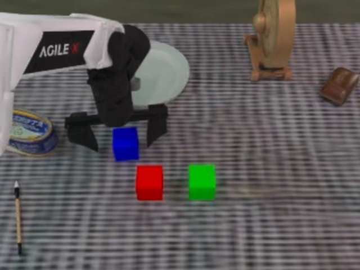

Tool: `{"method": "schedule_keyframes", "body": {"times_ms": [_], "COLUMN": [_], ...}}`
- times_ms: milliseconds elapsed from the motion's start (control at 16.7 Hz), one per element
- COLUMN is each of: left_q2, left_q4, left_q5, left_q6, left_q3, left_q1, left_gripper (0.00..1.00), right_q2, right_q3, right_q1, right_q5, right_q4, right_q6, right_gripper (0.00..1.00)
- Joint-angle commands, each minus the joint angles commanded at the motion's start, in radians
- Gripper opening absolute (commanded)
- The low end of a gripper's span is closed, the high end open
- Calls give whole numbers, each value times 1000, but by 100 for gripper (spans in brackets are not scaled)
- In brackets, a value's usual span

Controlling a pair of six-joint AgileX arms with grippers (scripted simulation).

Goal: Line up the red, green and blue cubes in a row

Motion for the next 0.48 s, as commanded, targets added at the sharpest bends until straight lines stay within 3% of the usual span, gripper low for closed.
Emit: {"method": "schedule_keyframes", "body": {"times_ms": [300, 480], "left_q2": [5, 5], "left_q4": [12, 12], "left_q5": [0, 0], "left_q6": [0, 0], "left_q3": [-10, -10], "left_q1": [0, 0], "left_gripper": [100, 77], "right_q2": [0, 0], "right_q3": [0, 0], "right_q1": [0, 0], "right_q5": [0, 0], "right_q4": [0, 0], "right_q6": [0, 0], "right_gripper": [100, 100]}}
